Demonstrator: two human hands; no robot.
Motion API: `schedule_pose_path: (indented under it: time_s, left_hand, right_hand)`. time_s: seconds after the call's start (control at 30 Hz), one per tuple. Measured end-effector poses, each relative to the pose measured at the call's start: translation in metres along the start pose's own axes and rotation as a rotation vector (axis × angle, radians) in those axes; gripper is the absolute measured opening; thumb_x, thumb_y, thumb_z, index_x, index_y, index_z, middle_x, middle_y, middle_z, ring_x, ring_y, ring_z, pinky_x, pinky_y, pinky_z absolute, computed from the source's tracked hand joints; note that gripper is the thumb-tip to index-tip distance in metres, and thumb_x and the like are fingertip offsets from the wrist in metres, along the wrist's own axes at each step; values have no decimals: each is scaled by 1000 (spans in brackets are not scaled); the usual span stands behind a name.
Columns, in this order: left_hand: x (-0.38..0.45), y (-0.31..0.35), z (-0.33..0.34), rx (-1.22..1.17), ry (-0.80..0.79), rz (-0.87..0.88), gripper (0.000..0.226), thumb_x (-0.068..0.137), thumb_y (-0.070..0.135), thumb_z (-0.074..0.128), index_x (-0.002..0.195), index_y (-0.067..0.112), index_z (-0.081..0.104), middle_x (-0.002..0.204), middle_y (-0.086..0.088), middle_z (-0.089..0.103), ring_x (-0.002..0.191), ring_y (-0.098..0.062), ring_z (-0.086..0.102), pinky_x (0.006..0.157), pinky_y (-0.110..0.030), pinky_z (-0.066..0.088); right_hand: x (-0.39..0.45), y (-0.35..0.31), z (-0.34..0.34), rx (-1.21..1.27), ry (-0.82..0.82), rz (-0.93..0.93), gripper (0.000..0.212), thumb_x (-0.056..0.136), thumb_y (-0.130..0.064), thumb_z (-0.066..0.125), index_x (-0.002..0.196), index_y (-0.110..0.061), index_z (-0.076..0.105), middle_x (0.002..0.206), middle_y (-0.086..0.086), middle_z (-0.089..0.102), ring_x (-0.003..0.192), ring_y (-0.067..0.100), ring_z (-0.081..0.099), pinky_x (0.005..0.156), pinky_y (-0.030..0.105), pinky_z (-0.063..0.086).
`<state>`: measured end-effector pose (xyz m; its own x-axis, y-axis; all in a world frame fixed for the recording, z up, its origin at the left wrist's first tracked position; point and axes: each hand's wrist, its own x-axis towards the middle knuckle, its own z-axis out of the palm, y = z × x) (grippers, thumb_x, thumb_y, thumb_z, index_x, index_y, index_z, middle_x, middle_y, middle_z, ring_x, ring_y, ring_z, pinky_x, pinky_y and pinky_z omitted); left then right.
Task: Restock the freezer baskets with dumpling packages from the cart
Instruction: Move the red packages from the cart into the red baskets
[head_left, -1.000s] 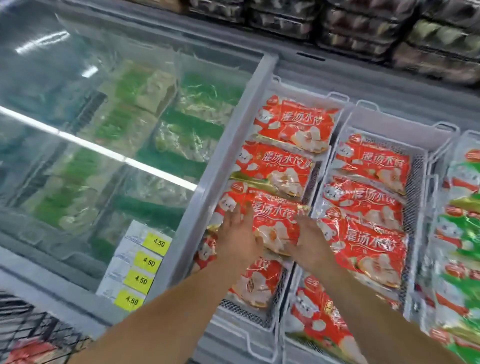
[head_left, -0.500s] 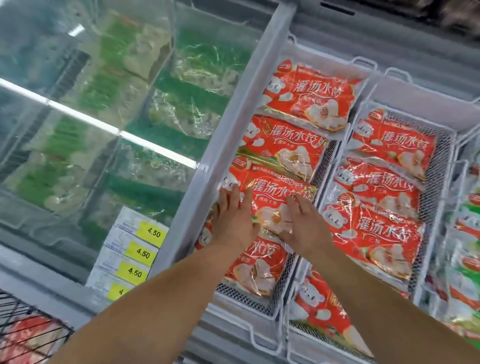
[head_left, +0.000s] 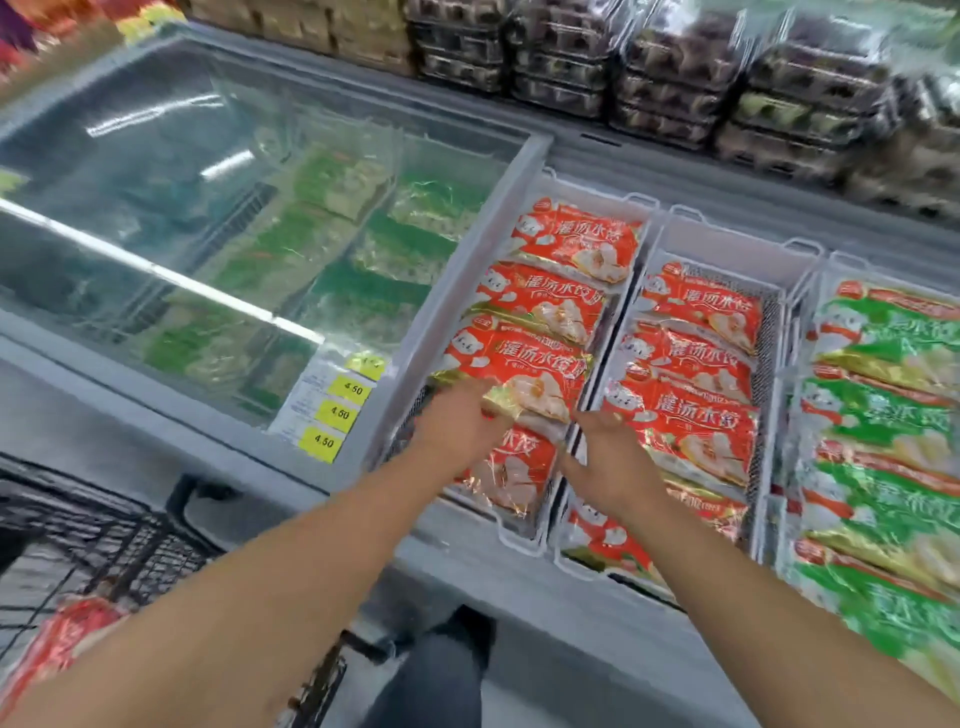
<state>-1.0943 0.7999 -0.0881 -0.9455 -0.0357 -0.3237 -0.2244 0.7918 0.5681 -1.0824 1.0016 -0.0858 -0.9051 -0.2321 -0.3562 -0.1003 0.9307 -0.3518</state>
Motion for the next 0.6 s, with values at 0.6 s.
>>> schedule_pose_path:
  time_s: [0.6]
  left_hand:
    - [-325, -129, -93, -89, 356, -234, 51, 93, 38, 60, 139, 19, 53, 139, 0, 58, 124, -21, 56, 103, -36, 46]
  right_hand:
    - [-214, -189, 45, 43, 0, -299, 52, 94, -33, 58, 140, -13, 47, 139, 10, 49, 123, 28, 50, 98, 37, 43]
